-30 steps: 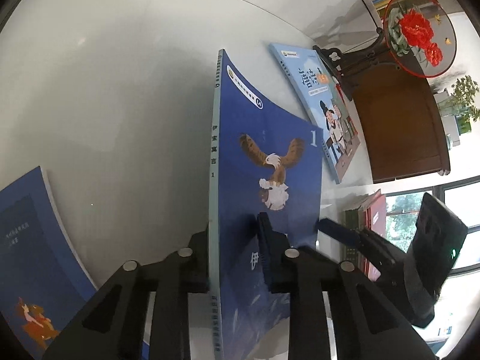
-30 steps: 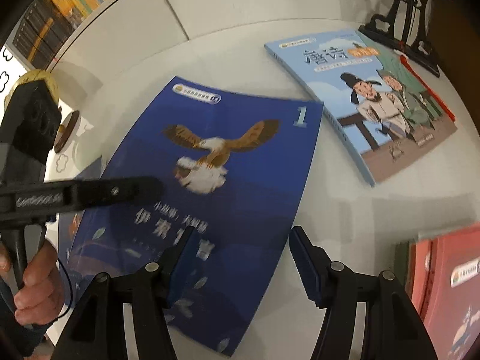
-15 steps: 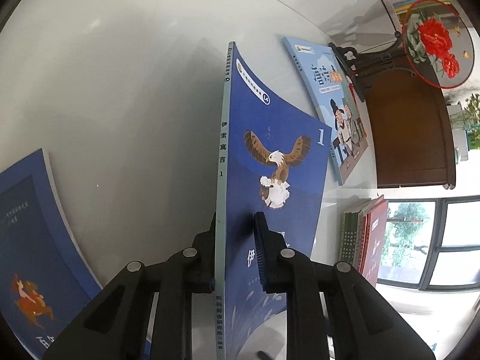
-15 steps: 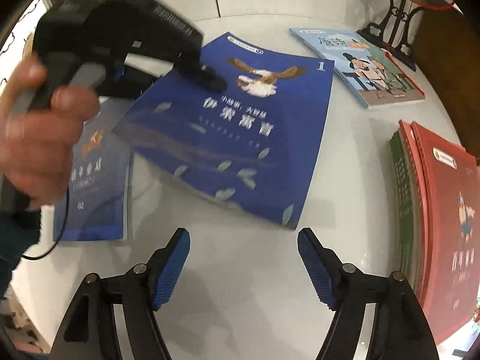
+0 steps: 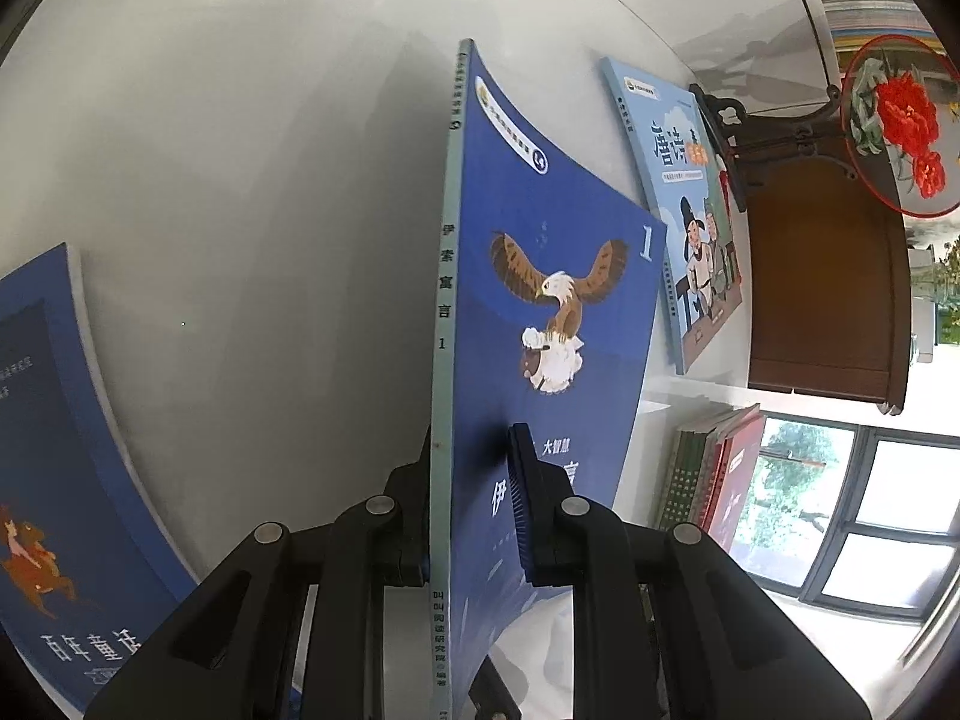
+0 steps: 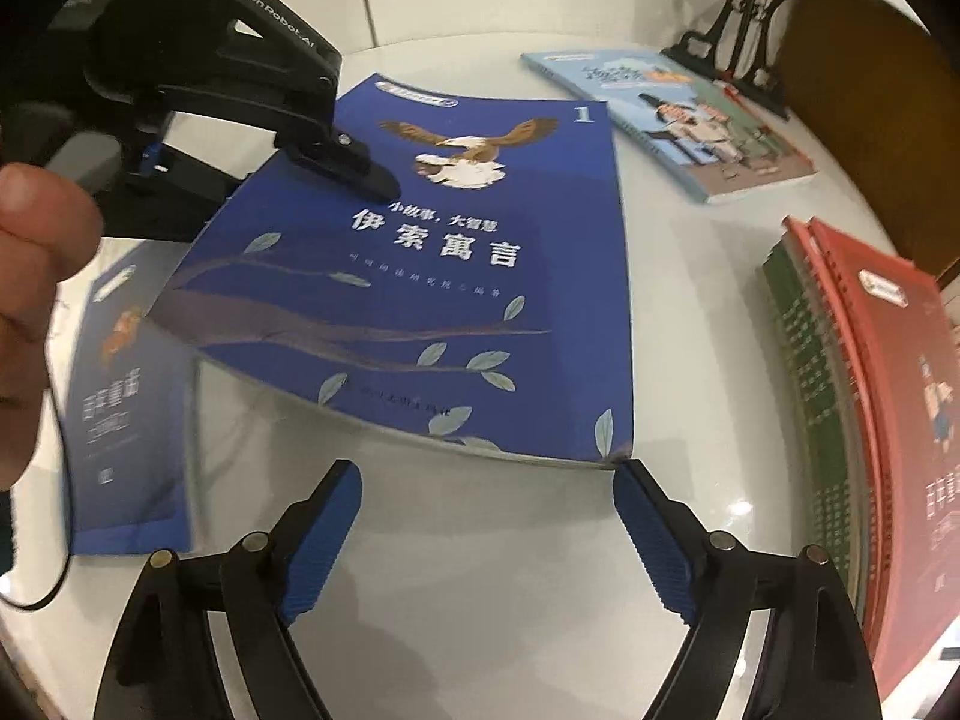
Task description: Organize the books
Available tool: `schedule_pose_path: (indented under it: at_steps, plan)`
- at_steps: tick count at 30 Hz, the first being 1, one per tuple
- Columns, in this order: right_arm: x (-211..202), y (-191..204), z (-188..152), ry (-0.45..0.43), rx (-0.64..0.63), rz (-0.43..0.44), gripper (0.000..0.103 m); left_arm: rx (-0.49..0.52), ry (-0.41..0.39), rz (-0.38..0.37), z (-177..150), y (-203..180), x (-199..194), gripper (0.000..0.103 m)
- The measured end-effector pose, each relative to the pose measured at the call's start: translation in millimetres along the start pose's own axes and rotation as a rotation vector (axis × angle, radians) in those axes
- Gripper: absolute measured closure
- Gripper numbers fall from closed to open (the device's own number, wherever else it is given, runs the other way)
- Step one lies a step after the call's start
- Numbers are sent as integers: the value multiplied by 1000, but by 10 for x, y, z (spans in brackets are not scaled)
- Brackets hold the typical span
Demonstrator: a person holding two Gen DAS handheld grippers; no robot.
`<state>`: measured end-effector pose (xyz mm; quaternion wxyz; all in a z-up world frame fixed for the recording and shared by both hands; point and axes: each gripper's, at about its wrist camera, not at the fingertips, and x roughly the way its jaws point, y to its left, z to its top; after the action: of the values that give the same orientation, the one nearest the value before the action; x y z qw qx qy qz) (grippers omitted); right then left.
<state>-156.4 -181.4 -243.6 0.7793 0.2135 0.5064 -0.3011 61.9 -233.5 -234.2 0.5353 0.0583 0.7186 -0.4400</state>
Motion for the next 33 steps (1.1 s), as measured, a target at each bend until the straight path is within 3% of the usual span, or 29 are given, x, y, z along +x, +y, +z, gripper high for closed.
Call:
schedule_pose_path:
  at_steps: [8,14,26,27,30,33]
  plan:
    - [44,-204,196,-12,53,-33,15,9,12,-6,33,-24,13,87]
    - [23,-90,265,-77,-14,-180,15,17,15,-14,65,-65,-3,87]
    - [160,-8,527,-118,-102,-146,15,33,9,-20,149,-90,-23,87]
    - [166,-6,539,-122,-108,-145,18,37,10,-20,156,-94,-21,87]
    - [151,24,539,-130,-127,-122,51,43,19,-33,172,-116,8,86]
    - [98,120,502,-147,-170,-160,67,66,18,-20,163,-184,17,86]
